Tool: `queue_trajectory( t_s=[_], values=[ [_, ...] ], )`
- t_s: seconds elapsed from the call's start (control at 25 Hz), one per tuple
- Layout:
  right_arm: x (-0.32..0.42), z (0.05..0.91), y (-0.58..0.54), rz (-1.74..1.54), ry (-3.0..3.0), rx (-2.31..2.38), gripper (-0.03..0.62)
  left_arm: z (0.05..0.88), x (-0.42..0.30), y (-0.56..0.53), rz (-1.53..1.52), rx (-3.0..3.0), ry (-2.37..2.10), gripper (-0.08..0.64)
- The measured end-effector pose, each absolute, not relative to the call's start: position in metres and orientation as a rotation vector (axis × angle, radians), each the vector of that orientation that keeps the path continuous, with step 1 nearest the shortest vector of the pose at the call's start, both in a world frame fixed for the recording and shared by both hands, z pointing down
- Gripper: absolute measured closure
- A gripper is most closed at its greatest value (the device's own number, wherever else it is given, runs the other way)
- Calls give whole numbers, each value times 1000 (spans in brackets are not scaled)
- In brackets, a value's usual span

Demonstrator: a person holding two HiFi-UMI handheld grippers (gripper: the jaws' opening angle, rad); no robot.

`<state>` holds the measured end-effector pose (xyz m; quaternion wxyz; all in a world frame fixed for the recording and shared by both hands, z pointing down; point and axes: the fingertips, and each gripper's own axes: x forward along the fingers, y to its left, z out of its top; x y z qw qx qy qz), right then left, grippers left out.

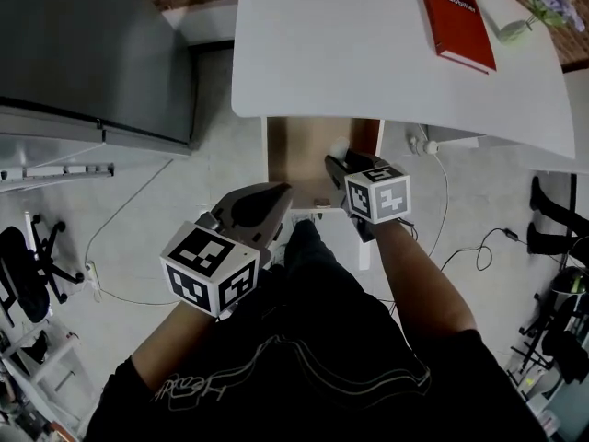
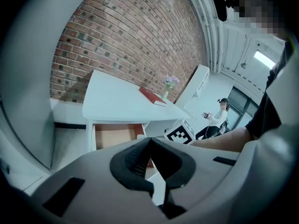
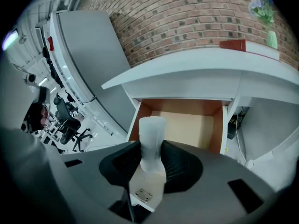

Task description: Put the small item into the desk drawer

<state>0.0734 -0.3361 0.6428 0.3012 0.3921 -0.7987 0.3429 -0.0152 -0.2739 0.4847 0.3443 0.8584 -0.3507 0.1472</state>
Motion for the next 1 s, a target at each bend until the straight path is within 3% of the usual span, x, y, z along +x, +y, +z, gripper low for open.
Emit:
queue_trajectory(
  t_s=[1.0],
  values=[
    [82,821,-387,1056,-1887,966,451,587,-38,-297,479,2084,-971,538]
  ],
)
